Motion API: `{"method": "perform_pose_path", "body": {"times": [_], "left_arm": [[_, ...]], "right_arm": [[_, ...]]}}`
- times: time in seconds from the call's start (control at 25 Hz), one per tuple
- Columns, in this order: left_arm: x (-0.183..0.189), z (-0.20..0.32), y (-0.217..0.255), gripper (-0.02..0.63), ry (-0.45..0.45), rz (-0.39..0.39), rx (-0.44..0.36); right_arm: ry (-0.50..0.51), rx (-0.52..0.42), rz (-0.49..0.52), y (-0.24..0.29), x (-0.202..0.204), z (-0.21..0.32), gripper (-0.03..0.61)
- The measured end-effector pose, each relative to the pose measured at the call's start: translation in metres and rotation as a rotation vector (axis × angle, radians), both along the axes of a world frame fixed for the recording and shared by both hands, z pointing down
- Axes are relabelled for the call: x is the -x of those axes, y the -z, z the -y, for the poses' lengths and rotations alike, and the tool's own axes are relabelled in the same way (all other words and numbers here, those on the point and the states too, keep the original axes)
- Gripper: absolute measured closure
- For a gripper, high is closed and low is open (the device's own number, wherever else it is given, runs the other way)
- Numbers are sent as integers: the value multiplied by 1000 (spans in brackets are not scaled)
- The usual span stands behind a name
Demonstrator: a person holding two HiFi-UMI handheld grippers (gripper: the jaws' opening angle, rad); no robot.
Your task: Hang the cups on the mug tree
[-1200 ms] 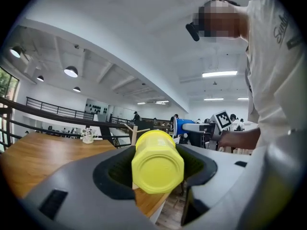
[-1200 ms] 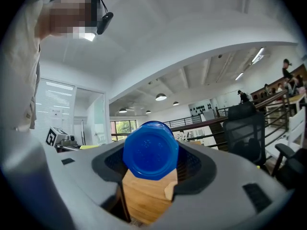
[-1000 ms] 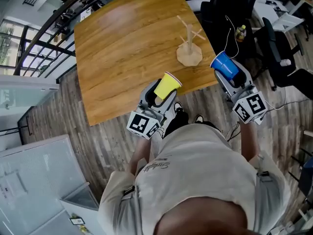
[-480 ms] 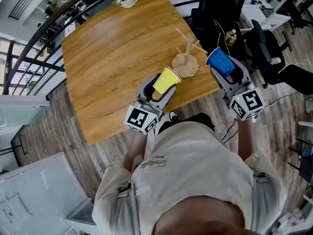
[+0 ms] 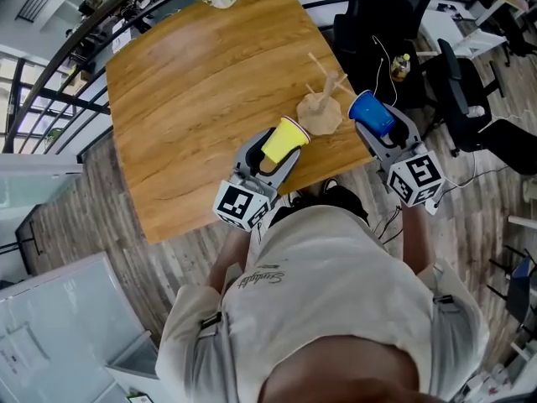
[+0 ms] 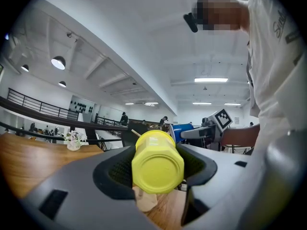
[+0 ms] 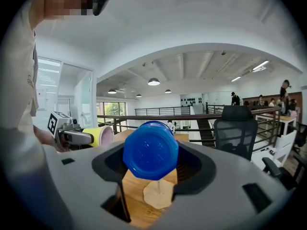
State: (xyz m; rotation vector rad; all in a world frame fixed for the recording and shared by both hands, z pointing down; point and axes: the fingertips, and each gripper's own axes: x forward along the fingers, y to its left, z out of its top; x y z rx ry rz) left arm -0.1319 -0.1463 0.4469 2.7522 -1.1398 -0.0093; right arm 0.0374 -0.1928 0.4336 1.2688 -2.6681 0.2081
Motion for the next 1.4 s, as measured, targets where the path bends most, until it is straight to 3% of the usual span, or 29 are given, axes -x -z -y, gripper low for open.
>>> {"method": "perform_pose_path", "body": {"times": [0.16, 0.36, 0.6, 1.4], "left_arm": [[-4, 7, 10, 350, 33, 16, 1], [-12, 15, 11, 350, 46, 54, 3], [-20, 17, 15, 350, 53, 77, -6], [11, 25, 10, 350, 142, 56, 4]], "right_arm": [[50, 21, -41, -3, 0, 12, 325], [110, 69, -3, -14, 2, 23, 325], [164, 43, -86, -28, 14, 29, 325], [186, 63, -205, -56, 33, 49, 321]]}}
